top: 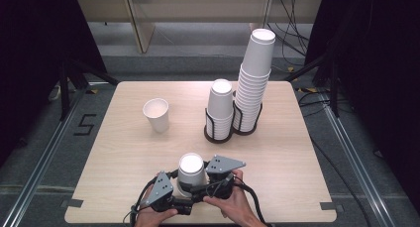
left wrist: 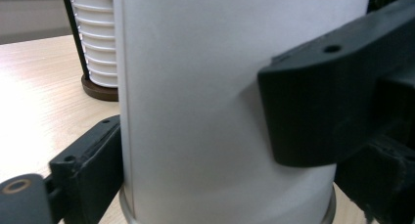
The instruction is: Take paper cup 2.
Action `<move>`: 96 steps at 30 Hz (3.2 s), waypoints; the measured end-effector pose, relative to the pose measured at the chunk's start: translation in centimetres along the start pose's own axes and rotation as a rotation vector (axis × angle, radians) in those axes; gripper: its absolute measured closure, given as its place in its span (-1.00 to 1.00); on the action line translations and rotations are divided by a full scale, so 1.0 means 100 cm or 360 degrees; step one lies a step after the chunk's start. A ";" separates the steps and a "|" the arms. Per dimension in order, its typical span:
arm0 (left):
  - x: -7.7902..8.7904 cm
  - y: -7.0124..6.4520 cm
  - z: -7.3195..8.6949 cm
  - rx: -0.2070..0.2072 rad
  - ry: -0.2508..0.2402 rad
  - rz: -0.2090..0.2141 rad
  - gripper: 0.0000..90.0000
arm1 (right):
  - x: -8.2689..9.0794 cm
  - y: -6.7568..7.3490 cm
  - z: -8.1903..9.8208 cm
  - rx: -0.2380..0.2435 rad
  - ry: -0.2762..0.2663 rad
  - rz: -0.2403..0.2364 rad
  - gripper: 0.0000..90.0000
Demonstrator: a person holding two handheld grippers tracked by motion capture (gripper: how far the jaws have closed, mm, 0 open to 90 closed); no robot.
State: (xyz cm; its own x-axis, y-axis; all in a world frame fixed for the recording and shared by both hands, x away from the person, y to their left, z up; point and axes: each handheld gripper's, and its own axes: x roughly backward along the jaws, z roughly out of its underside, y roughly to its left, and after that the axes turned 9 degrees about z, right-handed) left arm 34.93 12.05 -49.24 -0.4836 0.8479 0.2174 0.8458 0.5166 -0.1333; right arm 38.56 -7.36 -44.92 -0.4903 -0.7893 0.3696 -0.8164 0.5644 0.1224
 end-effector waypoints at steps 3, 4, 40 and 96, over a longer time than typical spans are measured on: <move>0.001 0.000 -0.001 -0.0021 0.0008 0.0007 -0.81 | 0.002 0.000 0.000 -0.0043 0.0020 0.0021 -0.64; 0.001 -0.001 -0.001 -0.0026 0.0020 0.0005 -0.80 | 0.002 -0.001 -0.001 -0.0045 0.0026 -0.0012 -0.65; -0.003 -0.006 0.001 -0.0214 0.0104 0.0051 -0.87 | 0.027 -0.013 -0.022 -0.0170 0.0000 -0.0073 -0.44; 0.004 -0.001 -0.003 -0.0279 0.0025 0.0144 -0.91 | 0.036 -0.045 -0.019 -0.0572 0.0125 -0.0306 -0.42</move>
State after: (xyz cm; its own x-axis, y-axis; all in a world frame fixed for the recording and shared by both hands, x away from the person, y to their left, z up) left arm 34.74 12.31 -48.85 -0.4014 0.8873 0.2272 0.9126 0.4084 0.0171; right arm 41.04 -12.29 -42.34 -0.3033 -0.8756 0.3759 -0.7256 0.4679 0.5046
